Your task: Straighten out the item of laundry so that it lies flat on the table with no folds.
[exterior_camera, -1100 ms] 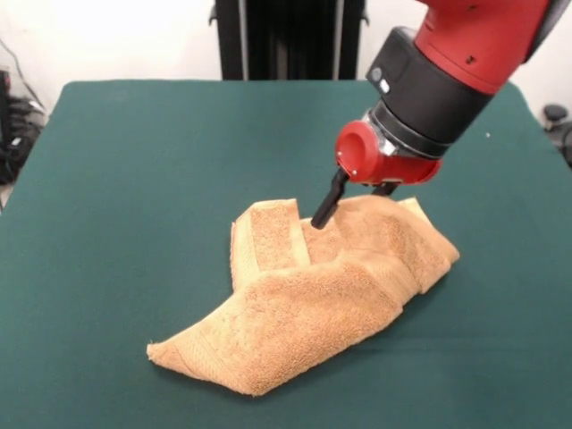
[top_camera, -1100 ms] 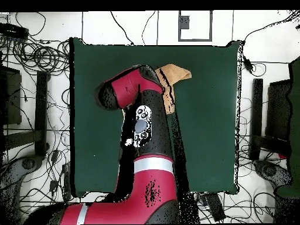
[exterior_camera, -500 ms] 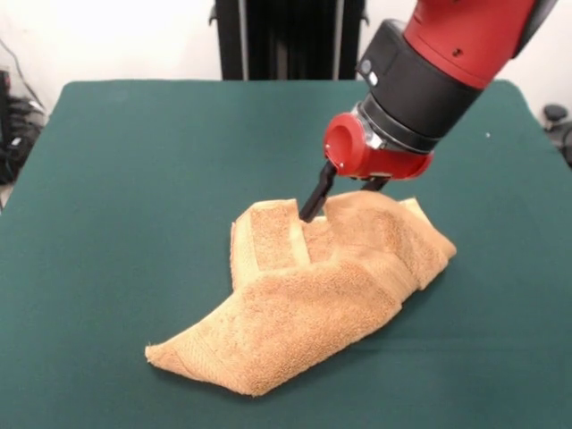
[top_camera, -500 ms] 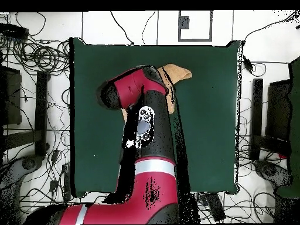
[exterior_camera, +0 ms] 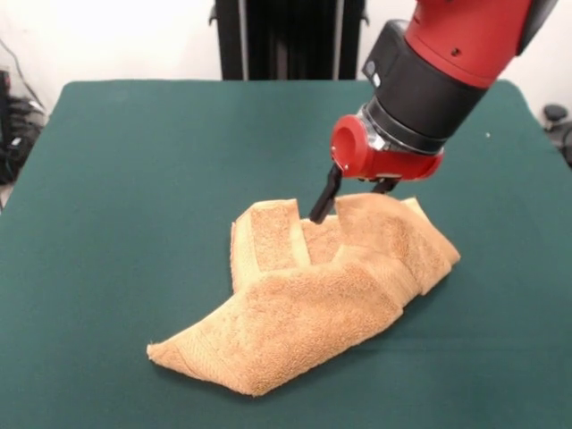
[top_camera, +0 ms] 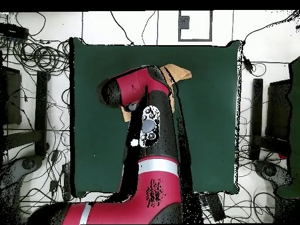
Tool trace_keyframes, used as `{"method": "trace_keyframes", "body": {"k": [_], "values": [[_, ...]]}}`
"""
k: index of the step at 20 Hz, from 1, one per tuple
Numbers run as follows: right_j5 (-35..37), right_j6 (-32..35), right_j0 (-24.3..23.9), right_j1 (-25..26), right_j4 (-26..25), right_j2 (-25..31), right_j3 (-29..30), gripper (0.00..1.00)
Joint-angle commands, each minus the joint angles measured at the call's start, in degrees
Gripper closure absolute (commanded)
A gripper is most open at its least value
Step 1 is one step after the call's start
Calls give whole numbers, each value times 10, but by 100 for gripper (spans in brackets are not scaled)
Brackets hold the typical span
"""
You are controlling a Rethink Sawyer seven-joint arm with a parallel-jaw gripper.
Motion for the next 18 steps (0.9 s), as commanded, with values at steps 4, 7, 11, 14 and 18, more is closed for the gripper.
{"method": "trace_keyframes", "body": {"k": [4, 7, 11, 14, 18], "values": [[53, 88, 3, 32, 52, 30, 26, 0], [99, 70, 12, 40, 51, 16, 14, 0], [127, 54, 17, 48, 44, 7, 4, 0], [139, 48, 18, 53, 38, 5, -2, 0], [149, 44, 18, 49, 31, 2, 4, 0]]}}
